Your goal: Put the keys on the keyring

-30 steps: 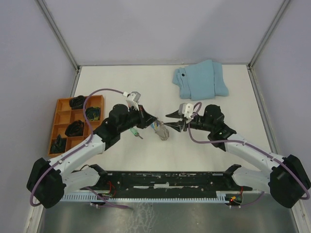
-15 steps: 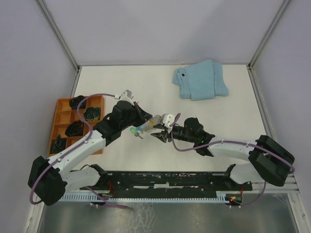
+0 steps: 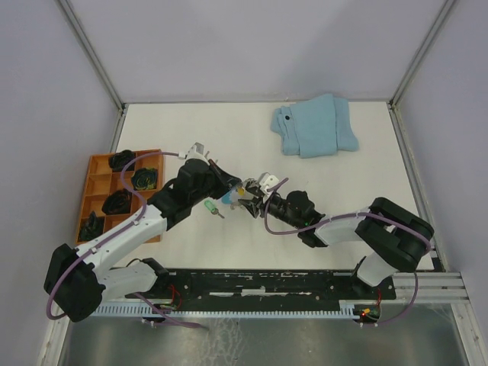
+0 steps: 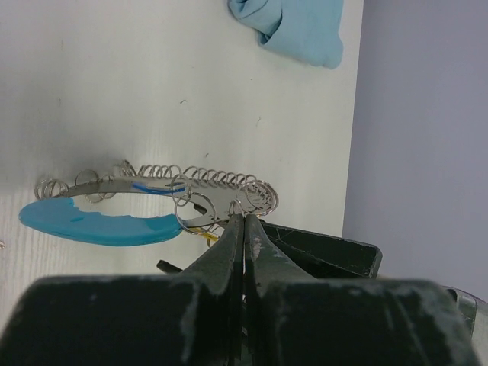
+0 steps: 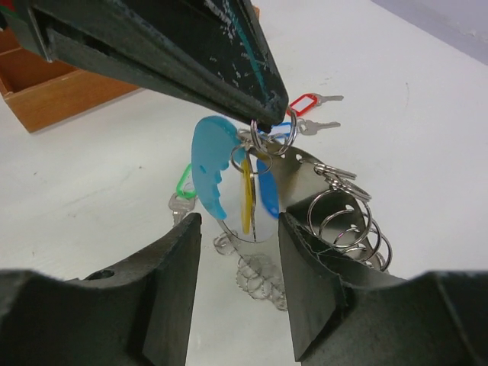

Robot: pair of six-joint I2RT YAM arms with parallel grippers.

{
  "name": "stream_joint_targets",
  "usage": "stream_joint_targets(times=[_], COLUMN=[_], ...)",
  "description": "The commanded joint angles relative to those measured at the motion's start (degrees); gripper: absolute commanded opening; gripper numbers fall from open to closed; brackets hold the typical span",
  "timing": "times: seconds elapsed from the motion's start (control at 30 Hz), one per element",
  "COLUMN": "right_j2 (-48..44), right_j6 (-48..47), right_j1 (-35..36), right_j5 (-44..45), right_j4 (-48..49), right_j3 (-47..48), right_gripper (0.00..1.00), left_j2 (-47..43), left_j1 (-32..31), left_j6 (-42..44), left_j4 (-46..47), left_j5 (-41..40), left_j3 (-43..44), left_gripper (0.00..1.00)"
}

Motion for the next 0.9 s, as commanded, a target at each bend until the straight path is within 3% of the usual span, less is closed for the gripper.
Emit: stream_joint_targets(times=[0.0, 0.27, 0.43, 0.53, 0.6, 0.73, 0.87], right_j2=[2.26, 6.65, 7.35, 5.9, 3.98, -3.73, -13.65], right_j6=[2.09, 3.96, 4.48, 4.68, 5.34, 4.38, -1.54], right_j1=[0.17, -0.33, -1.23, -2.3, -3.61, -7.25, -9.03], right_j5=[2.16, 2.58, 2.83, 1.96, 0.21, -5.94, -10.69], right_j4=[11.71, 19.49, 21.89, 21.8, 20.67, 7.27, -14.99], right_j3=[-0.08, -0.04, -1.0, -2.09, -2.84, -2.56, 1.02], right_gripper=[0.53, 0.44, 0.27, 0.08, 0.03, 0.0, 0.0], left_j2=[-0.97, -0.93, -1.22, -1.36, -1.61, -2.62, -3.86], left_j1=[-0.61, -1.36, -1.46, -1.47, -1.45, -1.38, -1.22], left_j6=[-4.14, -5.88, -5.97, -5.41, -4.77, -1.66, 3.8], left_j4=[5.38, 6.67, 6.81, 7.45, 7.72, 8.53, 10.76], left_j5=[-1.04, -0.87, -0.88, -0.95, -1.4, -3.34, -4.85], left_j3=[0.11, -0.99, -1.08, -1.54, -2.05, -2.93, -3.81], left_gripper=[0.03, 0.03, 0.03, 0.03, 0.03, 0.12, 0.27])
